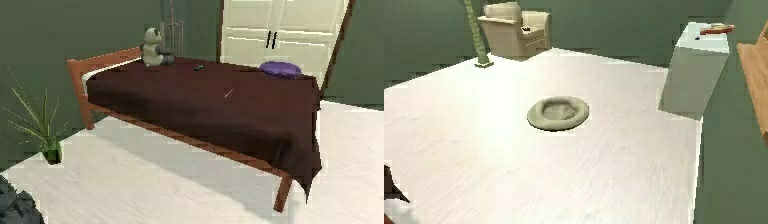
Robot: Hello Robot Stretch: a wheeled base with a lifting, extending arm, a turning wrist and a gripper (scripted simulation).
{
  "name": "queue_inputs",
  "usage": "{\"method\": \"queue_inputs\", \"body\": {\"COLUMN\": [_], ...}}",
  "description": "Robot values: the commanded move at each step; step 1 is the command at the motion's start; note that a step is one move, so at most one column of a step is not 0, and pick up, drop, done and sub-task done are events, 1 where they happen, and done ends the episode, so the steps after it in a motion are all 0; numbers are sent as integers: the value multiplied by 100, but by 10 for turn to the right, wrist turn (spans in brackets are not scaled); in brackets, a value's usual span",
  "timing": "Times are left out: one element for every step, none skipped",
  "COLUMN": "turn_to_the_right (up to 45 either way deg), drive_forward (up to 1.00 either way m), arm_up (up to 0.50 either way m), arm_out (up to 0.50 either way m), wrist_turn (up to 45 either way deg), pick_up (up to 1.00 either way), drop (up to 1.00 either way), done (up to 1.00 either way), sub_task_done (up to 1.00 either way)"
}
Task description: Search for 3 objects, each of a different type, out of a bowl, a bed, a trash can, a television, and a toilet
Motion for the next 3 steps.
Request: {"method": "queue_inputs", "body": {"turn_to_the_right": [150,0,150], "drive_forward": [0,5,0], "arm_up": [0,0,0], "arm_out": [0,0,0], "wrist_turn": [0,0,0], "pick_up": [0,0,0], "drop": [0,0,0], "done": [0,0,0], "sub_task_done": [0,0,0]}}
